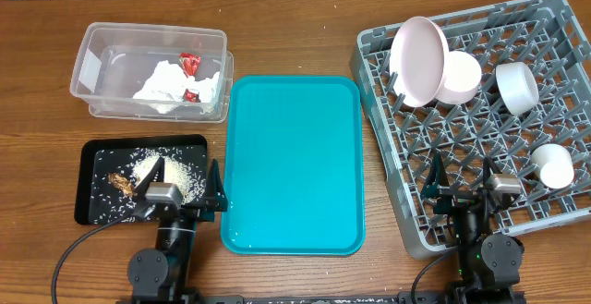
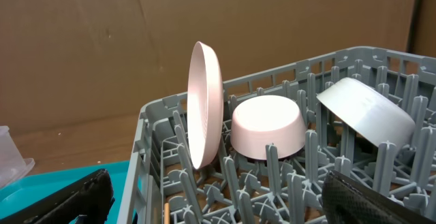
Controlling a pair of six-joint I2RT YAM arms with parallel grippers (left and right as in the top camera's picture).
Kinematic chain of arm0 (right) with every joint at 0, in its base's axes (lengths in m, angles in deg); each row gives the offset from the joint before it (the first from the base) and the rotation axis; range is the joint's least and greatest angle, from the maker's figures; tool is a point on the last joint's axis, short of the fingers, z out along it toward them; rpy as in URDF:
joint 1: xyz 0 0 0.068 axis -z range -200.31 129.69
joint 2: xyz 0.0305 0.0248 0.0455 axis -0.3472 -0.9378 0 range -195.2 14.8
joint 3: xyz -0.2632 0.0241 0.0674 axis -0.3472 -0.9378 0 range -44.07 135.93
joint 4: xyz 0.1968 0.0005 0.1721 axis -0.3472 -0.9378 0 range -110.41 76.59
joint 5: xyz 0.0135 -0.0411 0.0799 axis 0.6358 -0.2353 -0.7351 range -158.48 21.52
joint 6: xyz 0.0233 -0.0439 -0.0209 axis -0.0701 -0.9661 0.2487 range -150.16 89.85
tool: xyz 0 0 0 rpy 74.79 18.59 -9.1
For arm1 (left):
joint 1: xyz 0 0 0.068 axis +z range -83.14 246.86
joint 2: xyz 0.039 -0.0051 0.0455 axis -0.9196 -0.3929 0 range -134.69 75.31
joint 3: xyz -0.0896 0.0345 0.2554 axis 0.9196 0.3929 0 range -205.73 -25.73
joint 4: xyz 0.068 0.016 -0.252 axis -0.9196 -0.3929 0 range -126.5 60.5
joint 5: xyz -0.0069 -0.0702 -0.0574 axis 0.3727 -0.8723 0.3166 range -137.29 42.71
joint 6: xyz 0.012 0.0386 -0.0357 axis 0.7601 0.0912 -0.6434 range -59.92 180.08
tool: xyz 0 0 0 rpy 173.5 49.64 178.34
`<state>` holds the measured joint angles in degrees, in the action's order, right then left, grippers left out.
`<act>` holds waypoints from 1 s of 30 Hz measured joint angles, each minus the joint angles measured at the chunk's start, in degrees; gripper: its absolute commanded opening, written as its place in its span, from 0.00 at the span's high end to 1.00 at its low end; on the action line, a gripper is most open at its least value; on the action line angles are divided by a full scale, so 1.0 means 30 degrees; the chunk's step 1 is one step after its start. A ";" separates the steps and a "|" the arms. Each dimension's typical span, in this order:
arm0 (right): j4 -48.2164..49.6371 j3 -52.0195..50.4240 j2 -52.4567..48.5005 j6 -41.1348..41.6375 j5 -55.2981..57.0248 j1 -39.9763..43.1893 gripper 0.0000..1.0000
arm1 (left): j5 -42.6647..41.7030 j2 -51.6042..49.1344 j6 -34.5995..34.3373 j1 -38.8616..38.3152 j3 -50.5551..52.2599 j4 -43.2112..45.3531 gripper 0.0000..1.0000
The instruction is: Sort waste into correct bins and load items into the dishwasher
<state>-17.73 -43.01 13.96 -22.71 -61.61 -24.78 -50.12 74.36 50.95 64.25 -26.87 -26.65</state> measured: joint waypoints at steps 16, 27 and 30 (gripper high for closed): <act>0.0000 0.0000 0.0000 0.0000 0.0007 0.0000 0.00 | 0.0022 0.0051 0.1115 0.0000 0.0219 -0.2331 0.00; -0.0015 0.0000 0.0000 0.0000 0.0007 0.0000 0.00 | 0.0022 0.0051 0.1122 0.0000 0.0219 -0.2331 0.00; 0.0000 0.0000 0.0000 0.0000 0.0000 0.0000 0.00 | 0.0015 0.0051 0.1122 0.0000 0.0219 -0.2331 0.00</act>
<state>-17.73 -43.01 13.96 -22.71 -61.61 -24.78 -50.08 74.52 54.32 64.25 -26.22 -33.64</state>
